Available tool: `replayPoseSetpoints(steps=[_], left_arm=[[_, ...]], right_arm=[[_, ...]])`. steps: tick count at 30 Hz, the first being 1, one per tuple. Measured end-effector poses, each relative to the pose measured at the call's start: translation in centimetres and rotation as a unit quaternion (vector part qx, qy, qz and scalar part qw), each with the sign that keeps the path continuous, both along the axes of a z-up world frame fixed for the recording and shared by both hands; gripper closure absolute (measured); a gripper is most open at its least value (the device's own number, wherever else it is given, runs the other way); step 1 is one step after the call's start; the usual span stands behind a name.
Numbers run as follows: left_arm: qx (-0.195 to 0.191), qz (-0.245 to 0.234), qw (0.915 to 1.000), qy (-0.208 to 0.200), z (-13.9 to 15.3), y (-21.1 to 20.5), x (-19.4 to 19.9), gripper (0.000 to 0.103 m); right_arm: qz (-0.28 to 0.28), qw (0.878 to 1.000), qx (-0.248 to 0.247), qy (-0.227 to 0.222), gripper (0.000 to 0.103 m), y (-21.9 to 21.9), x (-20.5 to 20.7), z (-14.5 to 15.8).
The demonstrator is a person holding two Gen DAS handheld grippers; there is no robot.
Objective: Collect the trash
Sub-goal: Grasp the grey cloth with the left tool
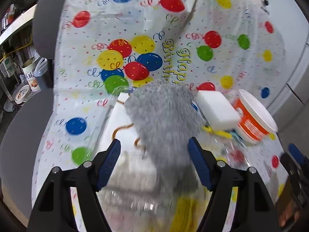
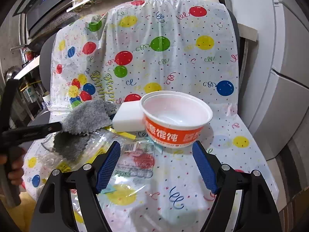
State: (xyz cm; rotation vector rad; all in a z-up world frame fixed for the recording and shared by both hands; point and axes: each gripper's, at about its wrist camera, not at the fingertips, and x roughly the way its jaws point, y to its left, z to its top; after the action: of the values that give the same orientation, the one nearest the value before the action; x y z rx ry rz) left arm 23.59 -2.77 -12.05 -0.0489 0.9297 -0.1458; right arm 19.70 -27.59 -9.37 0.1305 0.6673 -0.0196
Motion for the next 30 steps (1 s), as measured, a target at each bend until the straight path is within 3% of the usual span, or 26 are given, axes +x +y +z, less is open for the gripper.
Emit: replayPoseSetpoints(steps=[7,10,11,12,15,19,22,25,30], left_arm=[[0.049,-0.009,0.9986,0.019,-1.9,-3.4,4.1,0.035],[0.067,-0.017,0.9975,0.018,-2.4,-4.2,4.8,0.060],[0.068,-0.023,0.9974,0.013,-2.3,-4.4,4.9,0.082],[0.065,-0.025,0.9976,0.008,-2.1,-4.3,4.8,0.091],[0.036,-0.020,0.9987,-0.028,0.1,-3.0,3.8,0.095],[0.002,-0.014,0.9957,-0.092,5.0,-0.2,0.2,0.095],[0.005,-0.005,0.9929,-0.119,7.8,2.0,-2.9,0.095],[0.021,0.003,0.9922,-0.123,8.8,3.5,-5.3,0.095],[0.015,0.014,0.9945,-0.102,7.0,6.8,-10.0,0.095]], right_arm=[[0.001,1.000,0.001,0.004,0.026,-0.9,0.3,-0.9],[-0.001,1.000,0.003,0.008,0.026,-1.1,0.1,-1.1],[-0.003,1.000,0.004,0.008,0.026,-1.2,-0.1,-1.1],[-0.003,1.000,0.005,0.008,0.026,-1.3,-0.2,-1.0],[-0.006,1.000,0.007,0.004,0.026,-1.3,-0.8,-0.5],[-0.003,1.000,0.009,-0.004,0.026,-0.8,-1.8,0.6],[0.007,1.000,0.012,-0.007,0.026,0.2,-2.5,1.2],[0.023,1.000,0.017,-0.006,0.026,1.8,-3.3,1.3],[0.055,0.998,0.035,0.010,0.026,5.2,-4.6,0.2]])
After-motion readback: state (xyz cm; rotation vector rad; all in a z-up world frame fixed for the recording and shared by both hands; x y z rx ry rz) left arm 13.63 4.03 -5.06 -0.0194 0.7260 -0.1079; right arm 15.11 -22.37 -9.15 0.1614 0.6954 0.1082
